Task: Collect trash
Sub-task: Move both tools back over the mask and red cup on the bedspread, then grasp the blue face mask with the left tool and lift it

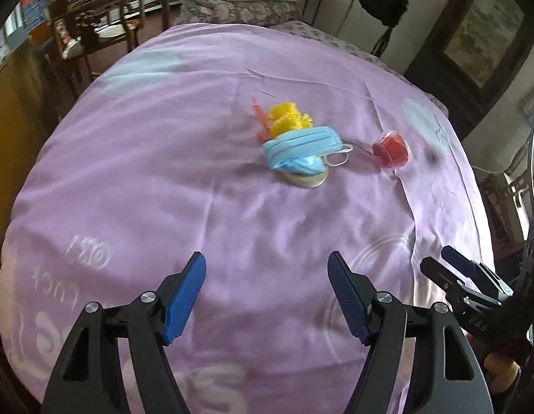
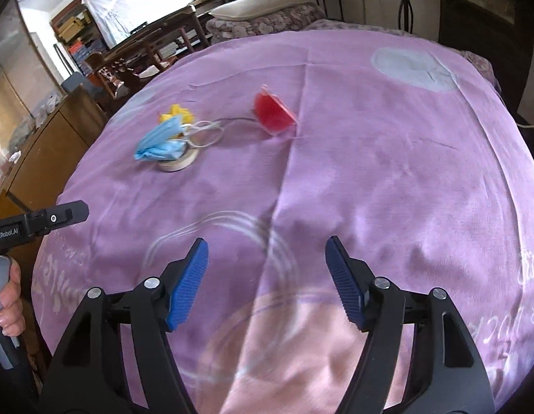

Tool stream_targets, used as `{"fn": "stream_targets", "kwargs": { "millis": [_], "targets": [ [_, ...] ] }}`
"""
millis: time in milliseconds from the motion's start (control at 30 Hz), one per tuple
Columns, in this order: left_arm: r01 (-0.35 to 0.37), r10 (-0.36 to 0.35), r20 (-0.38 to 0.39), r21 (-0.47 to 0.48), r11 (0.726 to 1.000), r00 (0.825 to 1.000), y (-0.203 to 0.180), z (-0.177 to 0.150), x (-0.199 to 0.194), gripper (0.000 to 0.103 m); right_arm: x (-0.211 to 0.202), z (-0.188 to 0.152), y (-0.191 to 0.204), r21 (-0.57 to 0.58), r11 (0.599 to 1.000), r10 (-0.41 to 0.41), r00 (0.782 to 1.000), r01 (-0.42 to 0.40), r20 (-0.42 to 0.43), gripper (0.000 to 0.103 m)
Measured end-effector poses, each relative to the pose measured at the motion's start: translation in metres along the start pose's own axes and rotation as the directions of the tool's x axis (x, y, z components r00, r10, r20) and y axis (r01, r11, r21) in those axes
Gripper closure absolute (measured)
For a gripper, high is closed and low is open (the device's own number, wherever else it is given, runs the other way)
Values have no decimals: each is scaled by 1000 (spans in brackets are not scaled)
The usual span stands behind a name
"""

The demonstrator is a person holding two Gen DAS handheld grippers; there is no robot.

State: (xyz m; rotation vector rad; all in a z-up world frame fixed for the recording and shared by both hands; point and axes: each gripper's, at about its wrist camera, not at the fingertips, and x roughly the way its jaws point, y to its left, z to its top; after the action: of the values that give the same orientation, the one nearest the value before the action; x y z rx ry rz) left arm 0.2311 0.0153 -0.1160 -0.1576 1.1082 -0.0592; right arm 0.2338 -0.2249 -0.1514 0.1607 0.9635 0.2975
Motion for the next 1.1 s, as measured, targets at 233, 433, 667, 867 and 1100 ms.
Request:
{"fn": "stream_targets", "kwargs": {
  "millis": [233, 433, 667, 867, 1100],
  "targets": [
    [-17, 17, -21, 24, 1000, 1000, -4, 26, 30, 31, 10, 11, -13, 2, 1000, -14, 1000, 14, 2, 32],
    [-17, 18, -28, 56, 998, 999, -6, 43, 45, 31, 14, 19, -15, -8, 1000, -27, 1000, 27, 0, 31],
    [22, -17, -47, 104, 994, 999, -11, 58, 61, 32, 14, 27, -14, -17, 999, -37, 999, 37, 9, 29],
    [29, -26, -23, 150, 988, 999, -16, 68, 72, 32, 18, 26, -15, -12, 999, -36, 999, 36, -10, 28],
    [19, -20, 6, 172, 985, 1000, -18, 81, 79, 45, 19, 25, -11, -14, 1000, -28, 999, 28, -16, 28]
  ]
}}
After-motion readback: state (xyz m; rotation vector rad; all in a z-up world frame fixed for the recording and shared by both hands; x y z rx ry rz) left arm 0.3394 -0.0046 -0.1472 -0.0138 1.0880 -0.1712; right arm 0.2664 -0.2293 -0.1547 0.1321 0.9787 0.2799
